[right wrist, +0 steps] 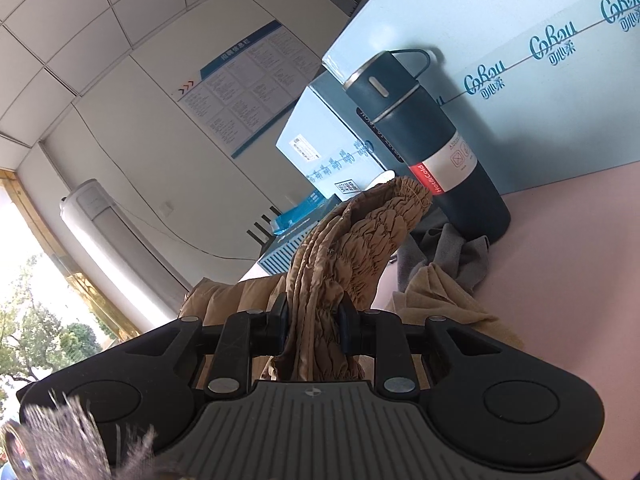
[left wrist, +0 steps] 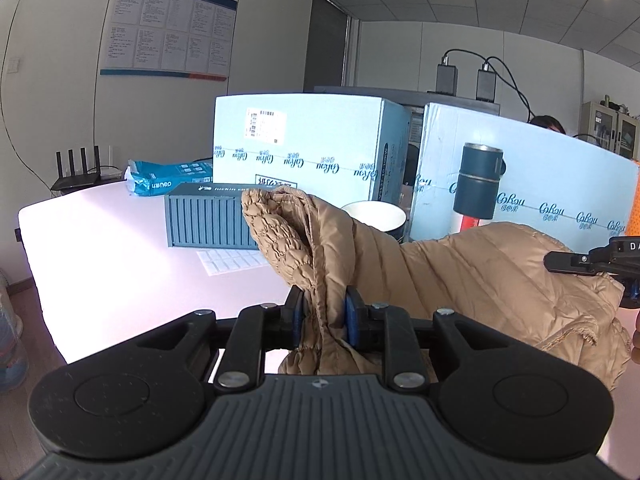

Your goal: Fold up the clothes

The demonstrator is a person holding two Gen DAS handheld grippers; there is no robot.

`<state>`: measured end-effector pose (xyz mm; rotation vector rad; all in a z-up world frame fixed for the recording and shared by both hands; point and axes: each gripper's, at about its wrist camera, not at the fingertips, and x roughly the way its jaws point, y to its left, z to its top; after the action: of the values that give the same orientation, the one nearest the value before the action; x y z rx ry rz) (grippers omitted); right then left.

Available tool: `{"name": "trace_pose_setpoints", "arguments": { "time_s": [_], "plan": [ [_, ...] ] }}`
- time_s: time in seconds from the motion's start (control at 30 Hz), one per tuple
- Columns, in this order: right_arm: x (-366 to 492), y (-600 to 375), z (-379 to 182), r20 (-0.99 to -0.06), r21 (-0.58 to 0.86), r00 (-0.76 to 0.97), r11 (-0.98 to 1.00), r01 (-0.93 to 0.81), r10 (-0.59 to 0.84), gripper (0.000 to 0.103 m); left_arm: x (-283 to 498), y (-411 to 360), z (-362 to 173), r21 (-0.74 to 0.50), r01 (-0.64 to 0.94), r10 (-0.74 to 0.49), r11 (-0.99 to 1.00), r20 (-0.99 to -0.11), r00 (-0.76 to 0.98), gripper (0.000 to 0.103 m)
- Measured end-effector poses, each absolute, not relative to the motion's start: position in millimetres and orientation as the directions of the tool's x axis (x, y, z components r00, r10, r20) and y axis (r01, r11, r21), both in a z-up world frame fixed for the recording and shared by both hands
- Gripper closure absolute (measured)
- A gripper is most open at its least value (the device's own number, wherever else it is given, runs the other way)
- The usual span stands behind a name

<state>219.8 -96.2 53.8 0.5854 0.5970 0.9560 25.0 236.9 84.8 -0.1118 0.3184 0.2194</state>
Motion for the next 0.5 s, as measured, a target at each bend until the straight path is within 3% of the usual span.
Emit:
{"name": "trace_pose_setpoints", "arguments": {
  "time_s": [0.5],
  "plan": [
    [230.8, -99.2, 3.3, -0.294, 0.691, 0.465, 0.522, -0.499, 0.835, 0.077, 53.9, 252.9, 28.5, -0.050, -0.296, 0.242, 0.954, -0.455, 0.857, 0.077]
  ]
}}
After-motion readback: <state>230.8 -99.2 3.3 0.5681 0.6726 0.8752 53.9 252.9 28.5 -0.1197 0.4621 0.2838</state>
